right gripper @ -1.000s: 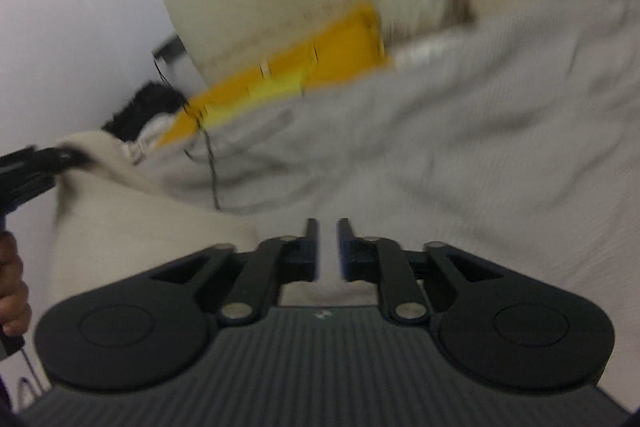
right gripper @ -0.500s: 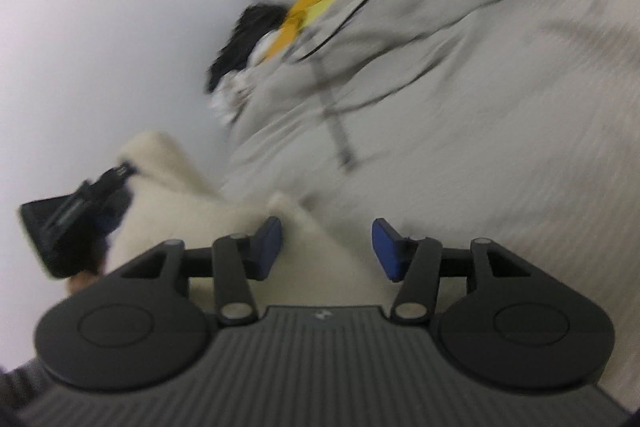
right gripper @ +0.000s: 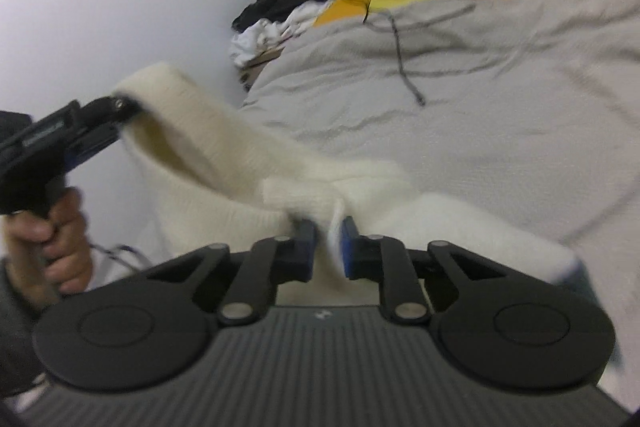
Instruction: Fold large clothes
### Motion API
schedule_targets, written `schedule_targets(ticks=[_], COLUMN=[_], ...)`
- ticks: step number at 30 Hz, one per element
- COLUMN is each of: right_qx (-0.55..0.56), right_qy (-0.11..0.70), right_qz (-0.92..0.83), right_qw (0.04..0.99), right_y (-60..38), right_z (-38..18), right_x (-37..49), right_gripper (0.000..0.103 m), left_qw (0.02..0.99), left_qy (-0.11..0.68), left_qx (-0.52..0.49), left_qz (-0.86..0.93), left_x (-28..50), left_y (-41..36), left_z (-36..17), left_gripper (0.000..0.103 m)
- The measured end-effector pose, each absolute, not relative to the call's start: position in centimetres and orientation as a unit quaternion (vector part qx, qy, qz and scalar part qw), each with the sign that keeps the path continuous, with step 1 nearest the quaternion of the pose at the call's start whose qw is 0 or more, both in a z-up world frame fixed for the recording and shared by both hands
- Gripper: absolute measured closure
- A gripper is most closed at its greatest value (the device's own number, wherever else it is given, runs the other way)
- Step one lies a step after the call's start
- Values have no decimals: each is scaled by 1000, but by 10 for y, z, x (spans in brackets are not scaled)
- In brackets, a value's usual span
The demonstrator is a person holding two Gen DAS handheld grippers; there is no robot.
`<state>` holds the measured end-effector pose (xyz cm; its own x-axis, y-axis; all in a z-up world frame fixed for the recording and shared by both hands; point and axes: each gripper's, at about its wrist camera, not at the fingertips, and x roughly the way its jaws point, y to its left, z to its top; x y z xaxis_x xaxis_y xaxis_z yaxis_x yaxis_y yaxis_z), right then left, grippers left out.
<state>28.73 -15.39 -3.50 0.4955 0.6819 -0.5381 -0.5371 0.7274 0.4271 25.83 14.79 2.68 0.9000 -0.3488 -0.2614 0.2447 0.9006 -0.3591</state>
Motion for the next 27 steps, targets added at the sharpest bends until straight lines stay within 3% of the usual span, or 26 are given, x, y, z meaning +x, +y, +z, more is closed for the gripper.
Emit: schedule_targets(ticks=[8,12,18,20,21,22,23,27], right_qx=[15,-44,40,40,43,50,57,41], right_qy=[303,296,281,265,259,253,250,244], right_qz=[251,231,247,247,247,250,255,254], right_qw=[919,926,926,931,933,933,932,935], right_y=[-186,-192,-209,-205,-203,-201,-199,-181], right_z=[-15,-28,-33,-31,-30,-31,-31,-33], right_x=[164,126,115,117,119,122,125,137], right_gripper=[100,100,97,88,80,66,60,61], left_qw=[958,951,935,933,933,933,934,936], left_qy=[191,223,255,258,259,259,259,256], left_qx=[-185,-199,-235,-241,-241,-241,-238,-232], left_qz=[-106,-83,-71,-67,-66,-65,-64,-66], left_x=[156,127,108,106,106,107,106,112], left_y=[89,73,86,89,89,90,90,89], left_z=[11,-13,-33,-36,-37,-37,-37,-34], left_gripper=[89,89,89,89,89,89,89,89])
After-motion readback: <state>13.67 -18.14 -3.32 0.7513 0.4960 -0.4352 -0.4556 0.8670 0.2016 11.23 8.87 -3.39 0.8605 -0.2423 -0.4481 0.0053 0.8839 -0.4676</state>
